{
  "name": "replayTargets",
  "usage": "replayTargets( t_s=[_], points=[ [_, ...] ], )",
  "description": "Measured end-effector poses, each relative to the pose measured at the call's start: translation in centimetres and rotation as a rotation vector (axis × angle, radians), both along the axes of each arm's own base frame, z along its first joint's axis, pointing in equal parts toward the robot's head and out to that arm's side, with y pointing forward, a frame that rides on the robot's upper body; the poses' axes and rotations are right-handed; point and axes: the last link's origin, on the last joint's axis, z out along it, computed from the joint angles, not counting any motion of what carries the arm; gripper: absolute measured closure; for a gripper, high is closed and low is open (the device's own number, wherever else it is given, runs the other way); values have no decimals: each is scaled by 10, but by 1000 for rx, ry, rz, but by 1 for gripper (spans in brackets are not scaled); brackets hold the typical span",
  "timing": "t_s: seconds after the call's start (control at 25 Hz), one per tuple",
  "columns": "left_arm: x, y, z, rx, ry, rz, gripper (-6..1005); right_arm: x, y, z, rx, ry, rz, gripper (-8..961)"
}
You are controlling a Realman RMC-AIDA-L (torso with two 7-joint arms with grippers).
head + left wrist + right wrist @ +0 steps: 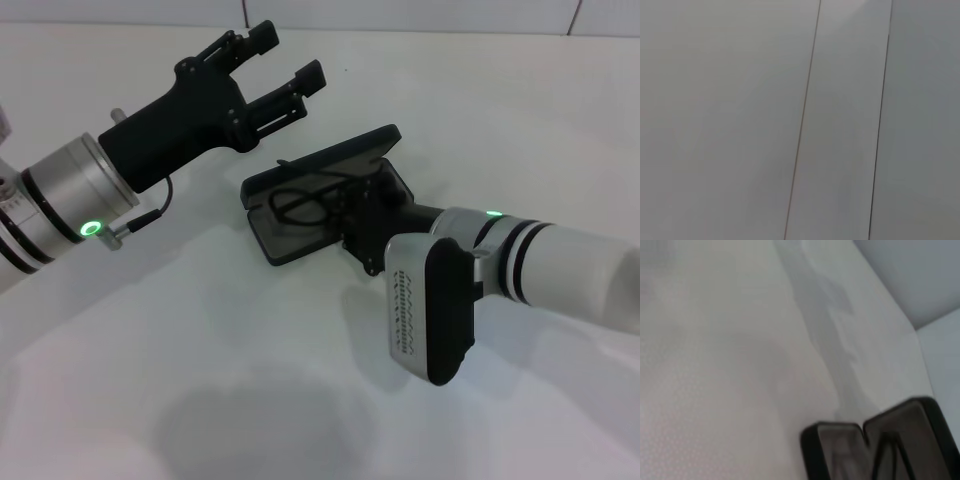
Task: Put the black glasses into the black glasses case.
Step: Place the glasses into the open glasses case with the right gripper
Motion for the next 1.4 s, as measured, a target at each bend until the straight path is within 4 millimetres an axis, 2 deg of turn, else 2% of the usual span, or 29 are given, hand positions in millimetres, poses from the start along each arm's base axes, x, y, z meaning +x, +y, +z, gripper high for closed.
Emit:
replayTargets(
  t_s=[0.36, 0.52, 0.64, 0.72, 0.8, 1.08, 1.4],
  points=[
    [-4, -1, 2, 4, 4, 7, 169, -5, -16, 2, -35, 27, 40, 742],
    [-7, -2, 4, 6, 6, 13, 169, -9, -18, 17, -107, 126, 9, 738],
    [-7, -3, 4, 8, 8, 13, 170, -9, -6, 40, -122, 245, -60, 735],
    [-7, -3, 4, 9, 9, 12, 170, -8, 8, 54, -97, 323, -130, 733],
    [-7, -3, 4, 11, 10, 11, 170, -4, 18, 60, -77, 353, -171, 731],
    [-6, -2, 3, 11, 11, 9, 170, -4, 36, 51, -68, 311, -197, 723],
    [-6, -2, 3, 12, 12, 9, 169, -8, 30, 39, -97, 269, -174, 715]
  ],
)
